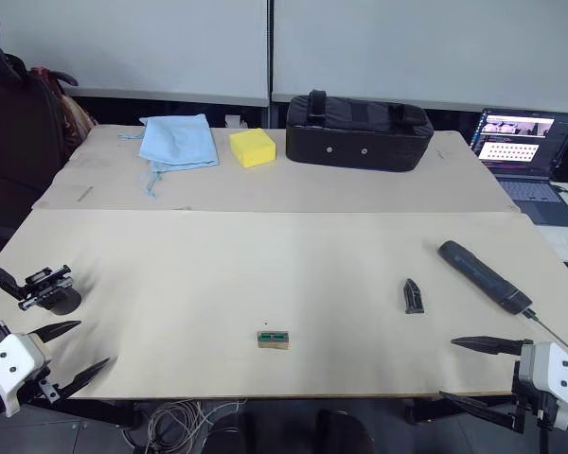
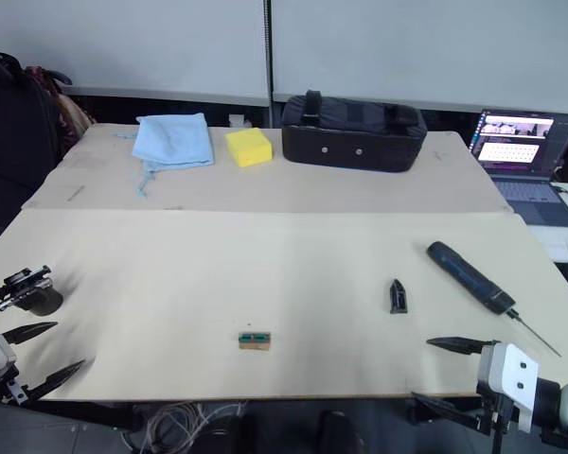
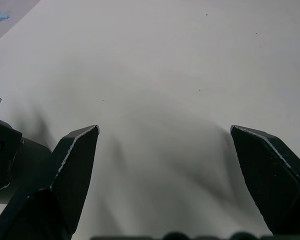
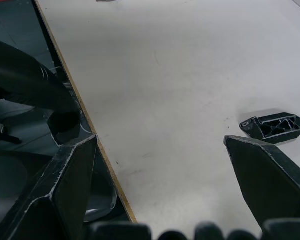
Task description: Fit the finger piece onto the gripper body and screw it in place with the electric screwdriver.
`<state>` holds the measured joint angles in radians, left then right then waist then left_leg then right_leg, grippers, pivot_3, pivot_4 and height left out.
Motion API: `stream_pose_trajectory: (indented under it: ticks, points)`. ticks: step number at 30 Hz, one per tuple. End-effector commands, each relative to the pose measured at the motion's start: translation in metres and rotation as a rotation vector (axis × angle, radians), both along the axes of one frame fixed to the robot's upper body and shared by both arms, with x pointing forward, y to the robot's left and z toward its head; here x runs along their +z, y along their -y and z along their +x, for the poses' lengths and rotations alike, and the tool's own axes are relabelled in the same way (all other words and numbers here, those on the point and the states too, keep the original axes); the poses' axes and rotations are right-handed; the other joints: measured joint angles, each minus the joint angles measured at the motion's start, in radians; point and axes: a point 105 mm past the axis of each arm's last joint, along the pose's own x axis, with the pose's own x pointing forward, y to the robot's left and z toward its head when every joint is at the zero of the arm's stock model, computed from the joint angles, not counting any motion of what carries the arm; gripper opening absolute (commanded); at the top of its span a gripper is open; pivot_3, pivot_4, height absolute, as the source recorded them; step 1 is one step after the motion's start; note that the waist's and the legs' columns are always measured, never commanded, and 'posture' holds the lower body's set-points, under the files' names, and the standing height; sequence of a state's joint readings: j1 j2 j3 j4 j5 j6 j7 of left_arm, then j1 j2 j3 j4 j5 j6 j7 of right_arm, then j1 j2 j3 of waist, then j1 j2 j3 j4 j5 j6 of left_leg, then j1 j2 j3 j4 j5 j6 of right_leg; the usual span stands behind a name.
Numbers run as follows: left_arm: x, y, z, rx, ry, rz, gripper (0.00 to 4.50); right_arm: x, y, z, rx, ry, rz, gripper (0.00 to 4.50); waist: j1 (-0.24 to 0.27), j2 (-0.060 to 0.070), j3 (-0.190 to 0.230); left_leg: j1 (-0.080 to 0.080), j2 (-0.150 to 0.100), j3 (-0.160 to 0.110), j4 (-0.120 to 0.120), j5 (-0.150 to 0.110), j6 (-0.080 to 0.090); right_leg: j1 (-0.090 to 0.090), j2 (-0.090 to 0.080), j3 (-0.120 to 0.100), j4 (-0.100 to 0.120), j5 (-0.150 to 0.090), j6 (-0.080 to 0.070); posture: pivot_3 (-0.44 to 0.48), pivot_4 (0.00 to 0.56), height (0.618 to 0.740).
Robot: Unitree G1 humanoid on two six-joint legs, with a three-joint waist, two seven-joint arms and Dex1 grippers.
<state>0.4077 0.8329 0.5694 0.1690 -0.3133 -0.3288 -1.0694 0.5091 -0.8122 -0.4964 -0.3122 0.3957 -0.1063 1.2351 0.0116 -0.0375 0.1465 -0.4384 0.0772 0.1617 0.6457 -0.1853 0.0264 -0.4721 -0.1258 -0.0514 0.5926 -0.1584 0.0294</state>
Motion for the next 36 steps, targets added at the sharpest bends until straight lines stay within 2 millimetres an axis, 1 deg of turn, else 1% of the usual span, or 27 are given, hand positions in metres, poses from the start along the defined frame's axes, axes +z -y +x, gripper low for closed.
stream_pose_trajectory:
  ticks: [1, 4, 6, 8, 11, 12, 14, 16, 17, 19, 20, 21, 23, 25, 27, 30, 32, 34, 35, 36]
  points:
    - [0.011, -0.001, 0.002, 0.025, 0.051, -0.030, 4.48, 0.006, -0.003, 0.002, 0.004, 0.032, 0.020, 4.50, 0.000, 0.000, 0.000, 0.000, 0.000, 0.000, 0.000, 0.000, 0.000, 0.000, 0.000, 0.000, 0.000, 0.000, 0.000, 0.000, 0.150, 0.740]
    - [0.022, -0.003, 0.004, 0.082, 0.093, -0.153, 4.48, 0.011, -0.016, 0.009, 0.011, 0.037, 0.083, 4.50, -0.002, 0.000, 0.000, 0.000, 0.000, 0.000, 0.000, 0.000, 0.000, 0.000, 0.000, 0.000, 0.000, 0.000, 0.000, 0.000, 0.150, 0.740]
    - [0.030, -0.010, 0.002, 0.148, 0.134, -0.218, 4.48, 0.019, -0.030, 0.013, 0.034, 0.054, 0.148, 4.50, -0.004, 0.000, 0.000, 0.000, 0.001, 0.000, 0.000, 0.000, 0.000, 0.000, 0.000, 0.000, 0.000, 0.000, 0.000, 0.000, 0.150, 0.740]
    - [0.033, -0.017, -0.001, 0.214, 0.163, -0.252, 4.48, 0.026, -0.039, 0.015, 0.044, 0.063, 0.207, 4.50, -0.005, 0.000, 0.000, 0.000, 0.002, 0.000, 0.000, 0.000, 0.000, 0.000, 0.000, -0.002, 0.001, 0.000, 0.000, 0.000, 0.150, 0.740]
    - [0.025, -0.035, -0.022, 0.365, 0.204, -0.250, 4.48, 0.053, -0.067, 0.012, 0.165, 0.158, 0.407, 4.50, -0.012, -0.001, 0.000, 0.001, 0.002, 0.000, 0.000, 0.000, 0.000, 0.000, 0.000, -0.002, 0.001, 0.000, 0.000, 0.000, 0.150, 0.740]
    - [0.023, -0.040, -0.029, 0.414, 0.222, -0.254, 4.48, 0.059, -0.074, 0.010, 0.198, 0.181, 0.454, 4.50, -0.013, -0.001, 0.000, 0.001, 0.002, 0.000, 0.000, 0.000, 0.000, 0.002, 0.000, -0.002, 0.001, 0.000, 0.000, 0.000, 0.150, 0.740]
    - [0.016, -0.050, -0.044, 0.522, 0.255, -0.244, 4.48, 0.063, -0.085, 0.011, 0.230, 0.214, 0.492, 4.50, -0.016, -0.002, 0.000, 0.002, 0.002, 0.000, 0.000, -0.001, -0.001, 0.005, 0.000, -0.002, 0.000, 0.000, 0.000, 0.000, 0.150, 0.740]
    - [0.009, -0.056, -0.057, 0.612, 0.263, -0.254, 4.48, 0.071, -0.091, 0.007, 0.279, 0.262, 0.549, 4.50, -0.015, -0.005, -0.001, 0.003, 0.003, 0.000, 0.000, -0.001, -0.002, 0.002, 0.000, -0.004, 0.000, 0.000, 0.000, 0.000, 0.150, 0.740]
    - [0.005, -0.060, -0.063, 0.677, 0.268, -0.279, 4.48, 0.073, -0.094, 0.005, 0.303, 0.270, 0.560, 4.50, -0.014, -0.007, -0.002, 0.003, 0.003, 0.000, 0.000, -0.001, -0.002, 0.002, 0.000, -0.004, 0.000, 0.000, 0.000, 0.000, 0.150, 0.740]
    - [0.003, -0.064, -0.071, 0.752, 0.290, -0.295, 4.48, 0.074, -0.097, 0.002, 0.338, 0.283, 0.555, 4.50, -0.008, -0.008, -0.003, 0.003, 0.003, -0.001, 0.000, -0.001, -0.002, 0.003, 0.000, -0.005, 0.000, 0.000, 0.000, 0.000, 0.150, 0.740]
    - [0.002, -0.072, -0.077, 0.845, 0.320, -0.327, 4.48, 0.073, -0.100, 0.001, 0.358, 0.280, 0.550, 4.50, -0.005, -0.009, -0.003, 0.003, 0.003, -0.001, 0.000, -0.001, -0.002, 0.003, -0.001, -0.006, 0.000, 0.000, 0.000, 0.000, 0.150, 0.740]
    - [0.002, -0.076, -0.083, 0.899, 0.349, -0.334, 4.48, 0.072, -0.102, 0.000, 0.380, 0.284, 0.542, 4.50, -0.004, -0.009, -0.003, 0.003, 0.003, -0.001, 0.000, -0.001, -0.002, 0.003, -0.002, -0.007, -0.001, 0.000, 0.000, 0.000, 0.150, 0.740]
    - [-0.001, -0.076, -0.089, 0.976, 0.377, -0.353, 4.48, 0.068, -0.105, 0.002, 0.414, 0.282, 0.523, 4.50, -0.003, -0.009, -0.004, 0.003, 0.003, -0.001, 0.000, -0.001, -0.002, 0.003, -0.003, -0.010, -0.001, 0.000, 0.000, 0.000, 0.150, 0.740]
    - [-0.002, -0.064, -0.081, 0.968, 0.385, -0.373, 4.48, 0.067, -0.105, 0.008, 0.407, 0.286, 0.519, 4.50, -0.004, -0.010, -0.004, 0.003, 0.005, -0.002, 0.000, -0.001, -0.002, 0.005, -0.003, -0.014, -0.003, 0.000, 0.000, 0.000, 0.150, 0.740]
    - [-0.001, -0.050, -0.068, 0.941, 0.390, -0.389, 4.48, 0.066, -0.104, 0.014, 0.404, 0.281, 0.518, 4.50, -0.004, -0.010, -0.004, 0.003, 0.005, -0.002, 0.000, -0.001, -0.002, 0.006, -0.003, -0.016, -0.005, 0.000, 0.000, 0.000, 0.150, 0.740]
    - [0.009, -0.034, -0.046, 0.913, 0.432, -0.365, 4.48, 0.064, -0.103, 0.019, 0.397, 0.253, 0.528, 4.50, -0.004, -0.005, -0.005, 0.002, 0.005, -0.001, 0.000, -0.002, -0.002, 0.008, -0.003, -0.016, -0.010, 0.000, 0.000, 0.000, 0.150, 0.740]
    - [0.015, -0.026, -0.033, 0.903, 0.456, -0.361, 4.48, 0.061, -0.105, 0.020, 0.404, 0.243, 0.530, 4.50, -0.002, -0.004, -0.006, 0.002, 0.005, 0.000, 0.000, -0.002, -0.001, 0.010, -0.004, -0.016, -0.014, 0.000, 0.000, 0.000, 0.150, 0.740]
    - [0.012, -0.015, -0.021, 0.895, 0.441, -0.362, 4.48, 0.062, -0.107, 0.024, 0.402, 0.246, 0.536, 4.50, -0.004, -0.005, -0.006, 0.003, 0.004, -0.001, 0.000, -0.002, -0.001, 0.011, -0.004, -0.016, -0.014, 0.000, 0.000, 0.000, 0.150, 0.740]
    - [0.009, -0.013, -0.017, 0.910, 0.430, -0.370, 4.48, 0.062, -0.107, 0.026, 0.401, 0.249, 0.539, 4.50, -0.006, -0.005, -0.007, 0.004, 0.004, -0.001, 0.000, -0.002, -0.001, 0.012, -0.004, -0.016, -0.013, 0.001, -0.001, 0.000, 0.150, 0.740]
    - [0.007, -0.015, -0.014, 0.947, 0.427, -0.359, 4.48, 0.063, -0.107, 0.027, 0.401, 0.253, 0.540, 4.50, -0.005, -0.005, -0.007, 0.005, 0.004, -0.001, 0.000, -0.003, -0.001, 0.015, -0.004, -0.016, -0.012, 0.001, -0.001, 0.000, 0.150, 0.740]
